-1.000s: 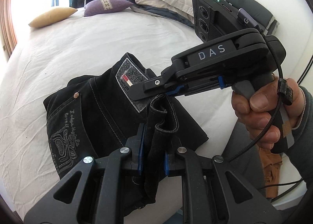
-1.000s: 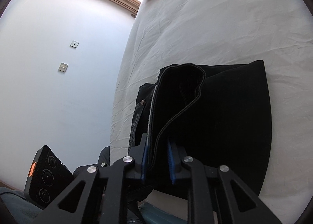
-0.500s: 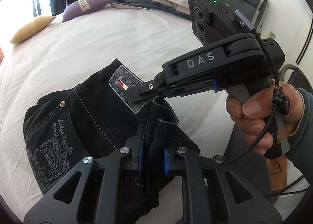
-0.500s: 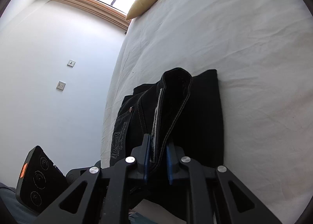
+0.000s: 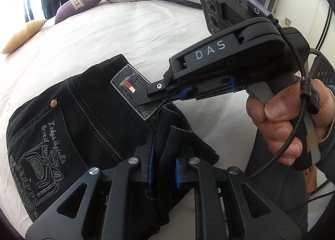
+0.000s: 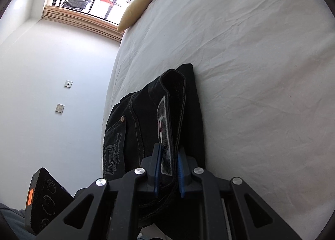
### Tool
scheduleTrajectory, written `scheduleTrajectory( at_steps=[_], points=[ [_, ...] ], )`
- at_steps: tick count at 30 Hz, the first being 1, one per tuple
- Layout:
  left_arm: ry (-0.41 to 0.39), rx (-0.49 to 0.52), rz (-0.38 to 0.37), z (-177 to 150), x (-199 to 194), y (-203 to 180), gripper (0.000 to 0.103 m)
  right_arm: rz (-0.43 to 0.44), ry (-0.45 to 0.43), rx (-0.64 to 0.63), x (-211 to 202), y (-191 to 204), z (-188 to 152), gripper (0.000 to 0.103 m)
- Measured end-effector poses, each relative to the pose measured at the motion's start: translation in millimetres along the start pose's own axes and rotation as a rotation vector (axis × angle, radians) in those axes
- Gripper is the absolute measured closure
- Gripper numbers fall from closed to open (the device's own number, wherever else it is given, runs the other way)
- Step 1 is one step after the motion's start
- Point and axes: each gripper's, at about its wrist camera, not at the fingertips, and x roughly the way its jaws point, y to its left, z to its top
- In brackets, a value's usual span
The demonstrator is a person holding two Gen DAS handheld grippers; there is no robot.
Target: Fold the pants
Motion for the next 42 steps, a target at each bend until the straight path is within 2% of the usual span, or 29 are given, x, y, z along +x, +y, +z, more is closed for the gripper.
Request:
scheduleTrajectory(
  at_steps=[3,5,7,8,9,10,11,13,16,19,21,22,23,24,25,28,29,31,32,33,35,37,39,41,42],
  points=[
    [0.028,-0.013,-0.003,0.8,8.3,6.9,0.086,0.014,0.031,0.052,10.4,-13.1,0.3,0.085],
    [0.057,-0.049,-0.048,5.1,3.7,12.4,0.080,0.027,0.032,0.056,10.8,-14.3,1.6,0.082],
    [0.053,-0.080,-0.121,4.6,-11.8,17.7,0.068,0.032,0.027,0.063,7.1,-13.2,2.1,0.076],
    [0.030,-0.088,-0.139,2.6,-24.0,20.8,0.049,0.022,0.023,0.063,4.0,-12.5,2.7,0.073],
    [-0.003,-0.095,-0.147,0.5,-38.6,25.4,0.035,0.008,0.016,0.065,-0.5,-11.6,3.2,0.071],
    [-0.030,-0.105,-0.152,-0.9,-51.6,31.4,0.034,-0.007,0.006,0.073,-6.8,-12.1,3.9,0.065],
    [-0.055,-0.118,-0.150,-1.3,-63.7,39.8,0.034,-0.029,-0.015,0.079,-16.3,-12.1,4.7,0.059],
    [-0.107,-0.171,-0.127,-1.3,-84.5,65.2,0.033,-0.043,-0.058,0.065,-34.8,-2.8,5.2,0.059],
    [-0.155,-0.273,-0.113,-5.5,-96.3,109.1,0.033,0.073,-0.065,-0.017,-47.1,35.5,5.5,0.059],
    [-0.123,-0.372,-0.100,-22.3,-85.6,138.0,0.033,0.174,0.012,-0.110,-31.3,69.4,-3.0,0.060],
    [-0.080,-0.421,-0.114,-35.8,-69.2,154.2,0.033,0.138,0.090,-0.119,-8.9,68.8,-14.5,0.060],
    [-0.065,-0.446,-0.117,-44.2,-61.0,157.6,0.034,0.106,0.135,-0.083,4.0,57.3,-21.3,0.059],
    [-0.062,-0.459,-0.117,-49.5,-55.9,160.2,0.034,0.062,0.183,-0.032,15.1,40.7,-30.3,0.065],
    [-0.059,-0.457,-0.122,-51.6,-53.2,161.7,0.034,0.026,0.213,0.015,22.8,25.8,-37.7,0.090],
    [-0.062,-0.448,-0.124,-50.8,-53.2,161.7,0.034,0.014,0.201,0.038,21.3,16.3,-42.9,0.097],
    [-0.112,-0.438,-0.147,-38.6,-63.7,173.5,0.034,0.035,0.158,0.073,1.8,7.2,-47.9,0.098],
    [-0.133,-0.434,-0.139,-32.1,-66.1,180.7,0.034,0.032,0.151,0.067,-3.3,8.6,-48.1,0.095],
    [-0.153,-0.432,-0.125,-10.7,-63.4,197.6,0.034,0.035,0.140,0.038,-9.5,17.9,-45.6,0.077],
    [-0.168,-0.433,-0.130,-1.3,-59.1,207.8,0.034,0.043,0.131,0.021,-11.4,22.7,-44.2,0.060],
    [-0.175,-0.434,-0.141,8.6,-55.6,214.4,0.034,0.052,0.123,0.006,-11.2,28.2,-41.7,0.052],
    [-0.119,-0.453,-0.163,17.1,-28.0,234.9,0.034,0.047,0.129,-0.011,-3.6,33.7,-38.0,0.052],
    [-0.087,-0.467,-0.185,8.3,-5.7,248.2,0.034,0.036,0.149,0.007,8.2,28.0,-35.6,0.056],
    [-0.125,-0.441,-0.181,0.2,-8.9,245.6,0.034,0.021,0.150,0.041,11.3,15.8,-35.6,0.079],
    [-0.163,-0.431,-0.199,-10.6,-26.6,237.3,0.034,0.020,0.143,0.061,9.8,9.3,-36.8,0.081],
    [-0.186,-0.426,-0.239,-19.7,-36.8,231.3,0.034,0.028,0.139,0.064,9.5,9.7,-38.5,0.082]
  ],
)
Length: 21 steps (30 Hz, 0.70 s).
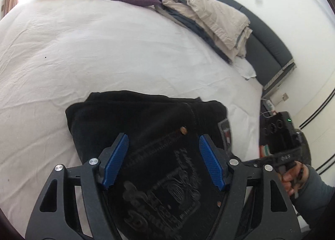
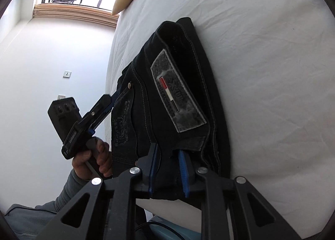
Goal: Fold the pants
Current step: 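Open both tools and release the folded jeans onto the bed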
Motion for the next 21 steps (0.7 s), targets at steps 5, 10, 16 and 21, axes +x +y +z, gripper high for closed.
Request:
scheduleTrajectory(
  at_steps=[5,10,16,21],
  points=[
    [0.042,0.123,0.004,-64.0,-16.6,-34.4,0.034,-0.008,-0.007,-0.006,-0.6,-0.4,-2.3,0.082],
    [0.087,0.200,-0.028,-104.8,-37.2,-65.3,0.034,-0.017,-0.017,-0.011,-0.2,4.6,-1.0,0.082],
    [0.159,0.237,-0.065,-126.8,-66.8,-78.3,0.034,-0.034,-0.062,-0.052,-26.4,22.6,-6.3,0.045],
    [0.066,0.057,0.038,-103.7,-84.0,-43.2,0.028,-0.068,-0.194,-0.085,-63.3,33.0,10.6,0.037]
  ],
)
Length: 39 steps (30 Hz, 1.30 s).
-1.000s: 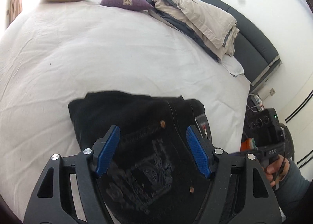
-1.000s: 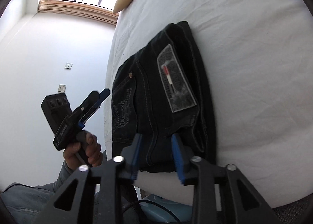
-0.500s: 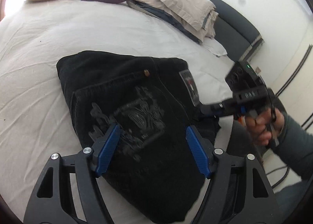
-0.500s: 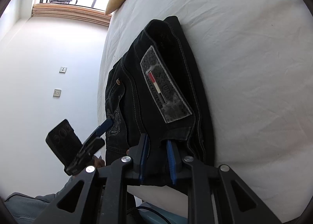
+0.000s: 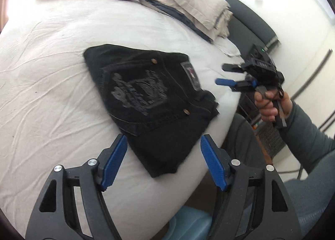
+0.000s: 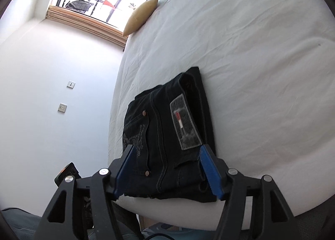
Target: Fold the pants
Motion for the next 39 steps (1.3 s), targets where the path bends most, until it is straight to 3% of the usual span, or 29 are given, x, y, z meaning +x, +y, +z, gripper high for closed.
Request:
scheduleTrajectory(
  at_steps=[4,9,13,14,15,20,23,29,34,39],
  points=[
    [0.001,-0.129,0.038,28.1,18.5,26.9,0.028,-0.036,0.029,-0.004,22.6,-6.3,22.1,0.037],
    [0.115,-0.234,0.068,39.4,56.6,48.5,0.028,-0.073,0.108,0.014,62.5,-29.0,37.0,0.037],
    [0.142,-0.259,0.047,37.6,70.1,50.4,0.030,-0.023,0.106,0.042,76.3,-41.1,40.8,0.038],
    [0.146,-0.254,0.039,38.4,73.1,48.2,0.032,-0.017,0.113,0.035,79.2,-38.4,40.9,0.043],
    [0.154,-0.252,0.028,39.6,77.5,47.5,0.045,-0.016,0.135,0.019,84.5,-34.0,39.9,0.046],
    [0.177,-0.232,0.045,50.1,86.6,37.6,0.061,-0.069,0.141,-0.010,89.9,-24.1,35.1,0.068],
    [0.172,-0.167,0.074,55.7,85.5,23.9,0.074,-0.123,0.116,-0.067,85.5,-7.6,29.1,0.078],
    [0.130,-0.150,0.080,68.5,70.8,13.0,0.080,-0.221,0.058,-0.223,75.9,49.5,20.2,0.082],
    [0.031,-0.117,0.105,106.7,28.8,16.2,0.081,-0.169,-0.009,-0.325,65.9,102.0,34.5,0.083],
    [-0.036,-0.060,0.182,161.5,-2.8,45.8,0.081,-0.129,-0.052,-0.378,85.8,135.5,86.8,0.083]
  ],
)
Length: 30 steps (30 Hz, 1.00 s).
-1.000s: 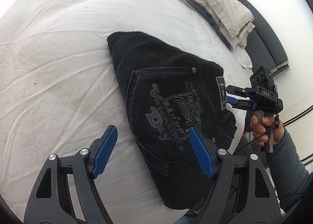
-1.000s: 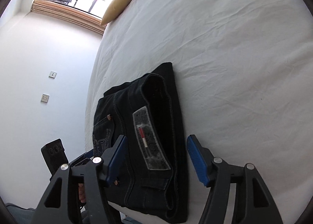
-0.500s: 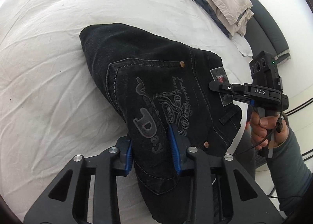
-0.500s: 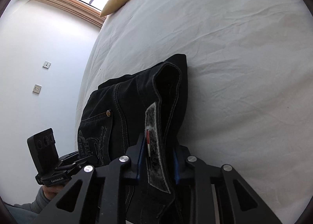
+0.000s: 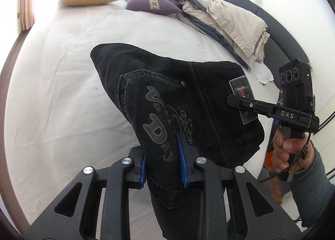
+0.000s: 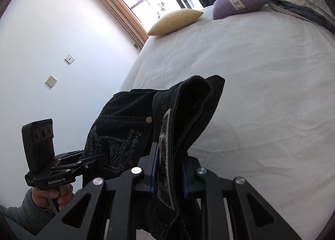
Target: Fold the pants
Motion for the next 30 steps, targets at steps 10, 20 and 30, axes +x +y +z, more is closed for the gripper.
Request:
scheduleTrajectory(
  at_steps=[10,20,30],
  points=[
    [0.018,-0.011,0.052,73.1,52.1,106.5,0.080,0.035,0.008,0.061,101.5,-22.0,77.8,0.083],
    [-0.005,-0.176,-0.008,38.1,108.4,192.5,0.035,0.170,0.041,0.380,148.6,-124.7,36.5,0.051],
    [-0.279,-0.006,0.265,-18.1,-28.3,121.4,0.007,-0.090,-0.218,0.256,22.1,-73.9,25.0,0.031]
  ],
)
